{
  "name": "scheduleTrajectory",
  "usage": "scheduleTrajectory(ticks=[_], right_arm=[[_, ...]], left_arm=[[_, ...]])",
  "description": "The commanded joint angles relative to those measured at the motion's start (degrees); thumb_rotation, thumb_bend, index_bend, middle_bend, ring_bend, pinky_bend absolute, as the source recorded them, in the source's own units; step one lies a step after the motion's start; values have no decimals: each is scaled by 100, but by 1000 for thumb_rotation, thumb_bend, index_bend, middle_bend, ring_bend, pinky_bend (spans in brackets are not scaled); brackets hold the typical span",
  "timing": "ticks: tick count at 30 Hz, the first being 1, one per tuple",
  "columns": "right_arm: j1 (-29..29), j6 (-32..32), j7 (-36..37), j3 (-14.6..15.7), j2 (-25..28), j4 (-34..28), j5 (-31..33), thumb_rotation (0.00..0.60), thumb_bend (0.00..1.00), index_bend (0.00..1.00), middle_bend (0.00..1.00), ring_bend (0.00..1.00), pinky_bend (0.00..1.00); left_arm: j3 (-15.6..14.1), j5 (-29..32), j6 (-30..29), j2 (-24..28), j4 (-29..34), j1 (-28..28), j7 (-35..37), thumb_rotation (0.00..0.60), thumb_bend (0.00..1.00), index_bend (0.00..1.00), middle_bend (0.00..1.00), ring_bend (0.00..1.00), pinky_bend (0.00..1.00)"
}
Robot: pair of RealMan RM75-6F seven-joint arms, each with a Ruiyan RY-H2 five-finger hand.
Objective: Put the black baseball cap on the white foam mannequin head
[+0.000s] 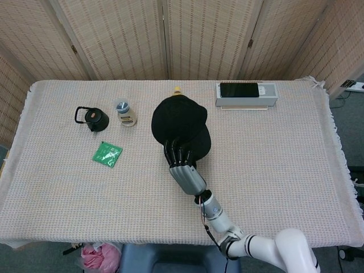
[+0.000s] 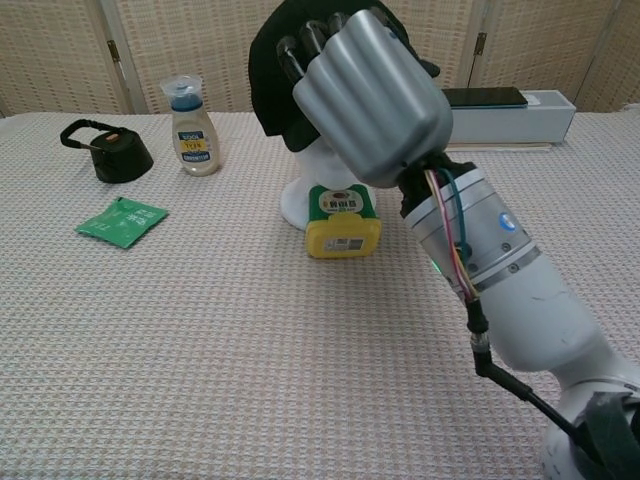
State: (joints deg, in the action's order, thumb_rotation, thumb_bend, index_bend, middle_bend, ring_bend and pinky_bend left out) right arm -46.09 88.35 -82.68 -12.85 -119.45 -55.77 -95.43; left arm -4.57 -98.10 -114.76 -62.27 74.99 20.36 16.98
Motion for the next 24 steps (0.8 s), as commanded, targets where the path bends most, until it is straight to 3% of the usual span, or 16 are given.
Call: scheduleTrajectory(ticks=[1,4,6,11,17,24], right_arm=[[402,-67,-391,19,302,-822,274,600,117,0,88,266,581],[804,56,-564,203,578,-1592,407,600,92,0,28,222,547],[1066,245,-555,487,926,-2111,224,600,84,0,5,205,531],[1902,896,30,1081,1777,-3385,81,600,82,0,2,192,508],[2859,1411,2234,1571,2885,-4258,492,600,82,0,3,165,422],[3577,1380,5080,1969,3950,-4006,918,600,83,0,2,130,351]], left_arm=[[-1,19,46,24,10,-22,29,600,73,182,107,41,136],[0,32,46,27,-17,-18,75,600,73,182,107,41,136],[11,48,33,27,-26,-14,108,600,73,182,107,41,136],[14,20,37,4,0,-21,-4,600,73,182,107,41,136],[13,-11,74,-31,166,-26,-336,600,73,182,107,41,136],[17,-125,44,-58,505,-35,-719,600,73,181,107,41,136]])
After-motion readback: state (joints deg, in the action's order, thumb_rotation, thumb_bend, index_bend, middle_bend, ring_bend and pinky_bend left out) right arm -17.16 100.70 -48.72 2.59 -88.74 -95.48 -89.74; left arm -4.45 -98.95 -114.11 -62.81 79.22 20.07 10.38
